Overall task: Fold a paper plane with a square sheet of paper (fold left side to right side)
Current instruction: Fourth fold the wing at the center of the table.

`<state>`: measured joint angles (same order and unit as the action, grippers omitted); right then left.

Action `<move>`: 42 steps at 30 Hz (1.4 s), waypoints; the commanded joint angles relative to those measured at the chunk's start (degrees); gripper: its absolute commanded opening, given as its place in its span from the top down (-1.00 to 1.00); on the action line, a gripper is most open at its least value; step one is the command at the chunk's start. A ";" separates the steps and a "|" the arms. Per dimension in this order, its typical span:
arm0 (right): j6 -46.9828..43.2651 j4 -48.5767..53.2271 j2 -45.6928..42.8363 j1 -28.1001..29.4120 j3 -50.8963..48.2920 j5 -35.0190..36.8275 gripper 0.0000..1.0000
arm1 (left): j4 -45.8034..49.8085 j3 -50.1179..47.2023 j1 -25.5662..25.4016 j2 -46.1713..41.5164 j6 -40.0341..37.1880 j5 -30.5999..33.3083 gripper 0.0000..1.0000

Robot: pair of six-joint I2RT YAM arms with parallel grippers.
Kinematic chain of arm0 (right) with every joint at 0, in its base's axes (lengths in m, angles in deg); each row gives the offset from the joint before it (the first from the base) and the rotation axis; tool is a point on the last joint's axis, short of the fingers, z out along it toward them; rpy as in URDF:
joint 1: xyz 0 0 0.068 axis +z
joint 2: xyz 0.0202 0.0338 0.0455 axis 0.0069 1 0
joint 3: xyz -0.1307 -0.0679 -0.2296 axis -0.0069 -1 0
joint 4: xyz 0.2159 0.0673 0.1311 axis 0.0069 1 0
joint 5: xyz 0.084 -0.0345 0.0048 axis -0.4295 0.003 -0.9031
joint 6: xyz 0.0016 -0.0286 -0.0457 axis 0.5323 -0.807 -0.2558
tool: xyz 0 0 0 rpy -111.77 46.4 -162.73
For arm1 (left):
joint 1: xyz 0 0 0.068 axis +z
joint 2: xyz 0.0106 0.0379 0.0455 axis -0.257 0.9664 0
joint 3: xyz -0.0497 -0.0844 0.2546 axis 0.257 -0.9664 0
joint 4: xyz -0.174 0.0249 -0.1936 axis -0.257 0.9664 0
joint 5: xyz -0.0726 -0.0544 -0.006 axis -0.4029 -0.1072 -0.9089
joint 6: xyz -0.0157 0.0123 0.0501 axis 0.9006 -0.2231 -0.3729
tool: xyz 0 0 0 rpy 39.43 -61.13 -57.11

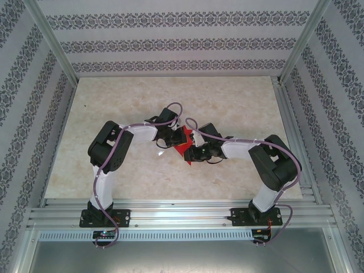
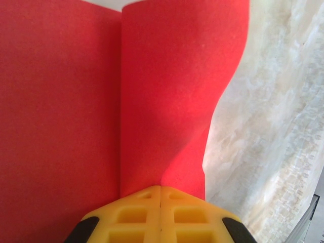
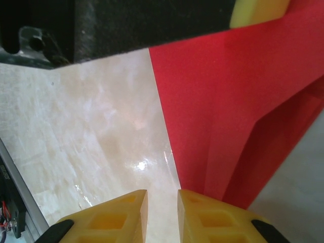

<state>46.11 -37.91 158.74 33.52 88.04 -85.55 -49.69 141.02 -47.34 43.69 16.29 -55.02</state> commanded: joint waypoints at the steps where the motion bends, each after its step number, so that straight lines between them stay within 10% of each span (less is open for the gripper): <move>1: -1.81 1.24 -0.35 -0.33 0.57 1.94 0.54 | 3.19 -0.35 -0.51 1.82 -0.42 5.45 0.98; 30: -0.80 2.58 3.06 -0.87 -5.39 0.79 0.54 | 4.69 1.71 -0.27 1.86 -1.15 5.23 0.97; 42: -0.85 5.73 6.08 -1.05 -4.97 1.95 0.54 | 13.95 10.37 4.74 -10.12 -9.61 5.23 0.62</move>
<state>44.91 -40.97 159.81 32.21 85.40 -86.60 -39.20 150.20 -43.38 39.54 10.85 -51.11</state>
